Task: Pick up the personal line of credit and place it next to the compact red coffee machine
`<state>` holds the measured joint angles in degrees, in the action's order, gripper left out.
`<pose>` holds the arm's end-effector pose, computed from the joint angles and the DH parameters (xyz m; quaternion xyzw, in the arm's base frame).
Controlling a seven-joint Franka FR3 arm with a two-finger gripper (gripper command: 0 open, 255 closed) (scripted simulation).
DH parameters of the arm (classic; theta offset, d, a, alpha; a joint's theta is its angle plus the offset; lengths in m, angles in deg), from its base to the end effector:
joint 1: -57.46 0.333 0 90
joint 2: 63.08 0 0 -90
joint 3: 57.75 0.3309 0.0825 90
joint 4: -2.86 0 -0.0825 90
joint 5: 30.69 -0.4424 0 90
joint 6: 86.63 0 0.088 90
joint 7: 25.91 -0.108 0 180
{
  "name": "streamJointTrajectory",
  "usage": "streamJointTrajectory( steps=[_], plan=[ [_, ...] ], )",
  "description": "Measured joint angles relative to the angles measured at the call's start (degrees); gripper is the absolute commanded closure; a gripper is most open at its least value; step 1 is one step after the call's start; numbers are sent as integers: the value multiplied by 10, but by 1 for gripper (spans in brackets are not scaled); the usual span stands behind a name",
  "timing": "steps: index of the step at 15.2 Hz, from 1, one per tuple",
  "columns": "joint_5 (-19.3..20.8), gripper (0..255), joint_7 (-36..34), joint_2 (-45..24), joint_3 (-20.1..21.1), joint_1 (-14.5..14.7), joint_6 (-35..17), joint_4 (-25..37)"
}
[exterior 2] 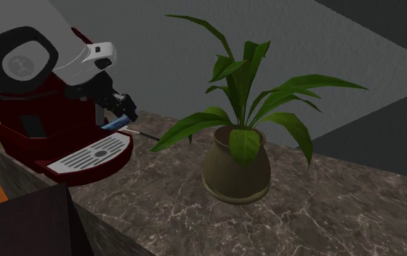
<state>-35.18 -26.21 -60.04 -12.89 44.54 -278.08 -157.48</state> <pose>0.3827 0.2244 0.2449 -0.9303 -0.2283 -0.2794 0.0657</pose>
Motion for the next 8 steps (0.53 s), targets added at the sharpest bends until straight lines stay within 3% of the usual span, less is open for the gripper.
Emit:
streamJointTrajectory(
  steps=[1, 2, 3, 5, 8],
  plan=[
    [-79, 255, 68, -20, 89, -64, -10, 10],
    [-185, 255, 162, -41, 119, -75, -23, 19],
    [-272, 255, 237, -60, 116, -53, -36, 28],
    [-330, 255, 287, -91, 77, -4, -63, 32],
    [-349, 255, 319, -137, 48, 30, -103, 38]
  ],
)
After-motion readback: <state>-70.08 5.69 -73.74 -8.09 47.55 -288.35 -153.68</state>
